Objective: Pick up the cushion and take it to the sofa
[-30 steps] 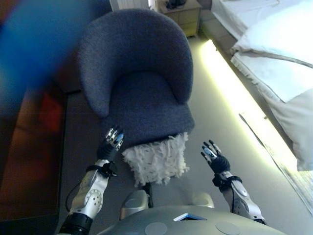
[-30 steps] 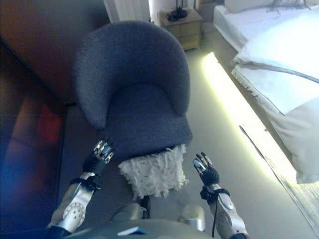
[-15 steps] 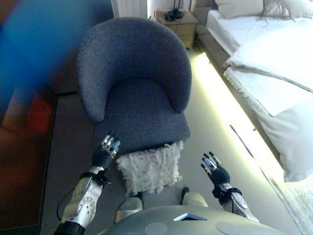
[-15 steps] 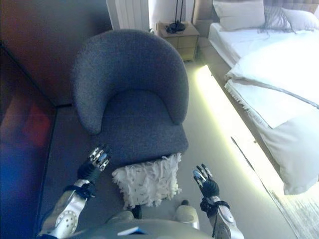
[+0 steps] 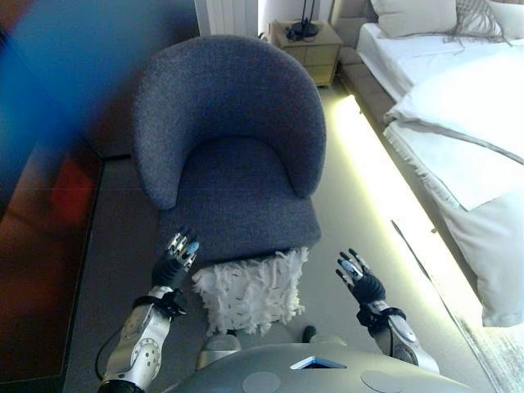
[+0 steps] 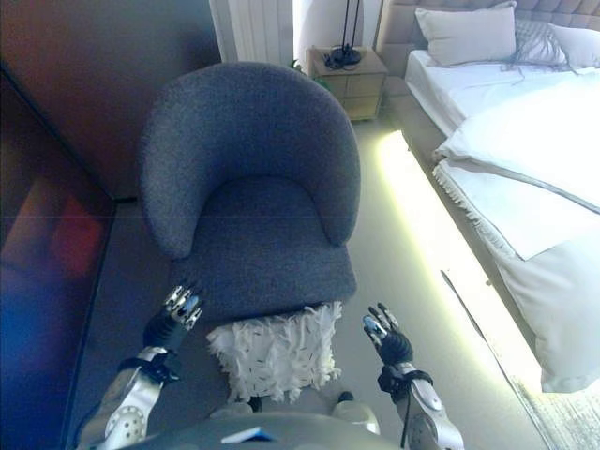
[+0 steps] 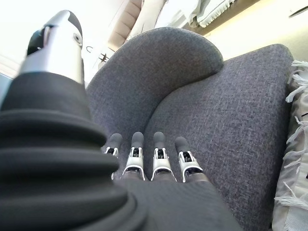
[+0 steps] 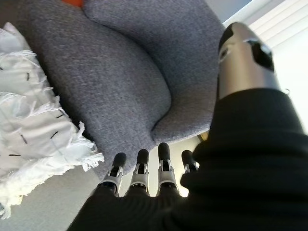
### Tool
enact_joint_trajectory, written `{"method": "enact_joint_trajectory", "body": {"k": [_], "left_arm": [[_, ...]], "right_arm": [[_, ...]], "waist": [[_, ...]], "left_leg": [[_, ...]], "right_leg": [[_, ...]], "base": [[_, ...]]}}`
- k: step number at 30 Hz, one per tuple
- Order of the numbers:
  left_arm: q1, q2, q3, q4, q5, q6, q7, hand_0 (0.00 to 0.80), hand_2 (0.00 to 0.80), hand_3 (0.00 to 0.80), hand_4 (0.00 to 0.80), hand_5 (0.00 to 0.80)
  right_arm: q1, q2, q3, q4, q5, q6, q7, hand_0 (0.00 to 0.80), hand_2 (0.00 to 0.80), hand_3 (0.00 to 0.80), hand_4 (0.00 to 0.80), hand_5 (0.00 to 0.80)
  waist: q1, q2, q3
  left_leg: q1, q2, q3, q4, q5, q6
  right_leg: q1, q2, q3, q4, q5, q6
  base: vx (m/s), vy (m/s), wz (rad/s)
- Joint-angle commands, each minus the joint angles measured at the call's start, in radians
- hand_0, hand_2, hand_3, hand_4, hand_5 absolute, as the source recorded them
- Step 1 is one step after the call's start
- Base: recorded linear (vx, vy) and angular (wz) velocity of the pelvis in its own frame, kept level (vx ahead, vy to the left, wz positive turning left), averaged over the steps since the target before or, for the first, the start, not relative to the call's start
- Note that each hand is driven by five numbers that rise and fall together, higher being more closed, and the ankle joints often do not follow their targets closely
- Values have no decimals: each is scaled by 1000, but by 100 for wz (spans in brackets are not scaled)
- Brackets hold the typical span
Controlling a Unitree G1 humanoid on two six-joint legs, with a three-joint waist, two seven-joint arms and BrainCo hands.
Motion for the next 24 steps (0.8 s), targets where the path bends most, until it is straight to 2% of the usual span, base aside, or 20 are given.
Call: {"method": "enact_joint_trajectory", "body": {"k": [1,4,8,11,14,17,19,21,24], "left_arm": [[-25,24,28,-74,2,-29,3,0,0,0,0,0],[-41,17,25,-46,2,-25,-13,0,0,0,0,0],[-50,11,12,-36,5,-52,0,0,0,0,0,0],[-56,14,20,-42,17,-49,12,0,0,0,0,0],[-65,32,28,-33,21,-48,-5,0,0,0,0,0],[-85,46,18,-34,23,-39,-16,0,0,0,0,0],[-106,60,17,-28,20,-19,-26,0,0,0,0,0],[-120,65,18,-24,9,-9,-35,0,0,0,0,0],[-119,68,3,-50,2,-12,-14,0,0,0,0,0]], "right_arm": [[-27,-28,15,-80,-6,-17,26,0,0,0,0,0],[-16,-24,8,-79,-7,-23,6,0,0,0,0,0],[-12,-11,7,-62,-9,-33,30,0,0,0,0,0],[-25,3,13,-69,-13,-32,13,0,0,0,0,0],[-39,21,14,-67,-21,-46,-10,0,0,0,0,0],[-34,34,12,-62,-15,-76,-27,0,0,0,0,0],[-10,41,3,-62,-15,-80,-30,0,0,0,0,0],[6,42,3,-59,-22,-79,-22,0,0,0,0,0],[14,44,6,-65,-11,-74,-23,0,0,0,0,0]], "waist": [[-4,-43,11],[-26,-36,5],[-43,-27,-2],[-45,-23,1],[-49,-22,18],[-53,-12,46],[-69,-3,59],[-81,-3,59],[-92,-26,53]], "left_leg": [[-41,15,51,150,-65,19],[-19,18,110,110,-54,23],[-2,6,115,64,-45,34],[3,-15,110,43,-47,52],[-15,-43,111,79,-71,86],[-26,-58,112,110,-87,114],[-17,-61,98,111,-88,115],[-5,-63,88,104,-88,109],[2,-74,76,107,-107,100]], "right_leg": [[-16,-28,-8,45,24,2],[-12,-27,-34,46,20,5],[-25,-25,-19,58,17,9],[-45,-39,-9,96,19,18],[-100,-91,11,230,74,20],[-192,-152,46,430,175,18],[-238,-147,88,497,220,18],[-248,-137,106,477,232,23],[-248,-112,106,307,237,40]], "base": [[21,-22,3],[3,27,13],[-24,113,17],[-64,176,2],[-63,220,4],[-50,190,14],[14,116,50],[64,18,41],[87,-101,8]]}}
